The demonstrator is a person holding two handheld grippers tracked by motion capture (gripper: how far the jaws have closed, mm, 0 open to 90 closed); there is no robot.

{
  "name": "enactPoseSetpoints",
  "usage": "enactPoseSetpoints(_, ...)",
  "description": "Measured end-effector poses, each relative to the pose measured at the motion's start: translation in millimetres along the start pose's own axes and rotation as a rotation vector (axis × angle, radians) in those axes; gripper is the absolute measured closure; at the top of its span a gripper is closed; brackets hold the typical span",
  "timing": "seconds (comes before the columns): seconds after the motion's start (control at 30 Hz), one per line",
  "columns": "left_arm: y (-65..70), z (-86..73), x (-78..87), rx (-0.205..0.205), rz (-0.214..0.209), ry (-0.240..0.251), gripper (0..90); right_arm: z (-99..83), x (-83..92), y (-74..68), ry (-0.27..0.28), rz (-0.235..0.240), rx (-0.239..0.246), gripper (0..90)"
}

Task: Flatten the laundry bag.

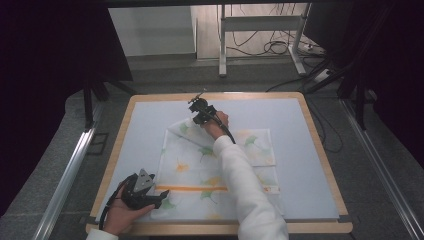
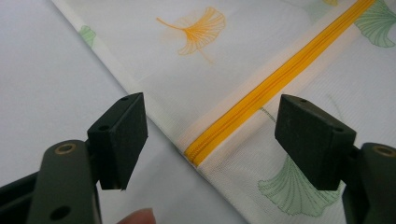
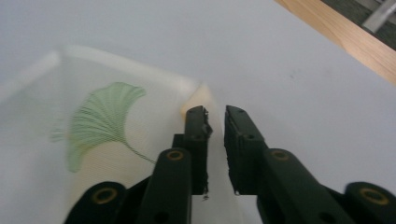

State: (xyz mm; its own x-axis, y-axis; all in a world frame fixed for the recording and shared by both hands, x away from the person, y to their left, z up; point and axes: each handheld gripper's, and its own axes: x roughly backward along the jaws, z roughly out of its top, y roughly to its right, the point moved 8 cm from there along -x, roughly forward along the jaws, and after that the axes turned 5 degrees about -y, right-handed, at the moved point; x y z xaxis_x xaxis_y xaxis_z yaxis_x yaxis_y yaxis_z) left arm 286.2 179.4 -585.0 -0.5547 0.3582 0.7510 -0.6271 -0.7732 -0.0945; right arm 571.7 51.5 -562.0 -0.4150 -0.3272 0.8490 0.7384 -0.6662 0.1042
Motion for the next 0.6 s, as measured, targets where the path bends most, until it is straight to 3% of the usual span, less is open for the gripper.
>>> enactPoseSetpoints(0.03,-0.4,-0.2,-0.1,0.000,0.000,-0.001,25.5,-3.1,-3.5,7.6,-0.015,-0.034,-0.014,68.5)
enactPoseSetpoints(0.13,-0.3,-0.3,-0.2,-0.001,-0.001,-0.001,25.5,-6.0,4.6,16.4,0.015,-0.068,-0.044,56.7)
enactPoseSetpoints(0.2,0.0,0.0,-0.1,-0.006,-0.001,-0.002,25.5,-6.9,17.3,12.0,0.058,-0.033,-0.062,55.4)
enactPoseSetpoints(0.27,0.3,0.3,0.0,-0.006,-0.002,0.000,25.5,-8.1,25.4,7.9,0.079,-0.013,-0.061,55.1)
enactPoseSetpoints(0.3,0.6,0.6,0.0,-0.007,-0.001,-0.001,25.5,-13.2,43.0,-3.4,0.109,0.031,-0.045,54.8)
enactPoseSetpoints(0.33,0.8,0.8,0.3,-0.009,0.000,-0.001,25.5,-13.2,43.0,-3.4,0.109,0.031,-0.045,54.8)
enactPoseSetpoints(0.37,1.4,1.5,0.5,-0.009,0.001,0.001,25.5,-23.0,61.0,-16.1,0.126,0.079,-0.014,56.3)
enactPoseSetpoints(0.43,1.7,1.8,0.6,-0.010,0.001,0.003,25.5,-29.8,70.0,-22.8,0.131,0.099,-0.001,58.9)
enactPoseSetpoints(0.53,2.3,2.1,1.1,-0.007,0.002,0.007,25.5,-58.2,92.4,-39.8,0.121,0.160,0.039,74.6)
enactPoseSetpoints(0.57,2.0,2.0,1.0,-0.010,0.002,0.006,25.5,-81.9,104.0,-49.0,0.100,0.190,0.067,83.5)
enactPoseSetpoints(0.6,2.0,2.0,1.0,-0.010,0.002,0.006,25.4,-81.9,104.0,-49.0,0.100,0.190,0.067,83.5)
